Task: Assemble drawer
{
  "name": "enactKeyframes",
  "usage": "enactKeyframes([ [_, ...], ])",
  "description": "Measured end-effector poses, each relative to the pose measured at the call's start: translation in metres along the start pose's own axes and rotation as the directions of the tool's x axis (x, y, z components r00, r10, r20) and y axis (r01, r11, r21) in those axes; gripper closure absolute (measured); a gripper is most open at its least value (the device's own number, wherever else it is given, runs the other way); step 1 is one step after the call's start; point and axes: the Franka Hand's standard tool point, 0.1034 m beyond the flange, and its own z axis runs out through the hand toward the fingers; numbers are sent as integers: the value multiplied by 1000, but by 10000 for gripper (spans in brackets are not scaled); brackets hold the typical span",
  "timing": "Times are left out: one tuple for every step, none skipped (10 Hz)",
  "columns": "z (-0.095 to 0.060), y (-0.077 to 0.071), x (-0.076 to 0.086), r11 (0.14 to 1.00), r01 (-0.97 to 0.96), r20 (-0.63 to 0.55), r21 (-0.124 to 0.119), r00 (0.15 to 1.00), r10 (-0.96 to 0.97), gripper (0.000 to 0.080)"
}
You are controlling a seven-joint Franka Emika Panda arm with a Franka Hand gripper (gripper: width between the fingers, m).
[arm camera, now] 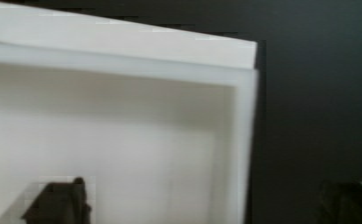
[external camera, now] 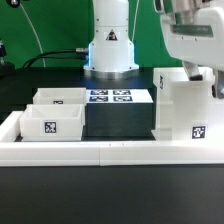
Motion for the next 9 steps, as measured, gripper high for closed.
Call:
enactKeyframes([
  [-5, 5, -1, 998, 56, 5, -10, 998, -56, 150],
  [-12, 8, 2, 991, 130, 8, -11, 992, -130, 150],
  [-20, 10, 6, 982, 186, 17, -1, 982, -186, 150],
  [-26, 11, 9, 987, 163, 26, 12, 986, -163, 150],
  [-25, 11, 9, 973, 229, 24, 12, 973, -230, 150],
  [-24, 11, 9, 956, 292, 24, 13, 956, -293, 150],
  [-24, 12, 9, 925, 381, 23, 14, 924, -381, 150],
  [-24, 13, 11, 853, 521, 12, 4, 853, -521, 150],
  [-25, 14, 15, 775, 632, 3, -8, 775, -632, 150],
])
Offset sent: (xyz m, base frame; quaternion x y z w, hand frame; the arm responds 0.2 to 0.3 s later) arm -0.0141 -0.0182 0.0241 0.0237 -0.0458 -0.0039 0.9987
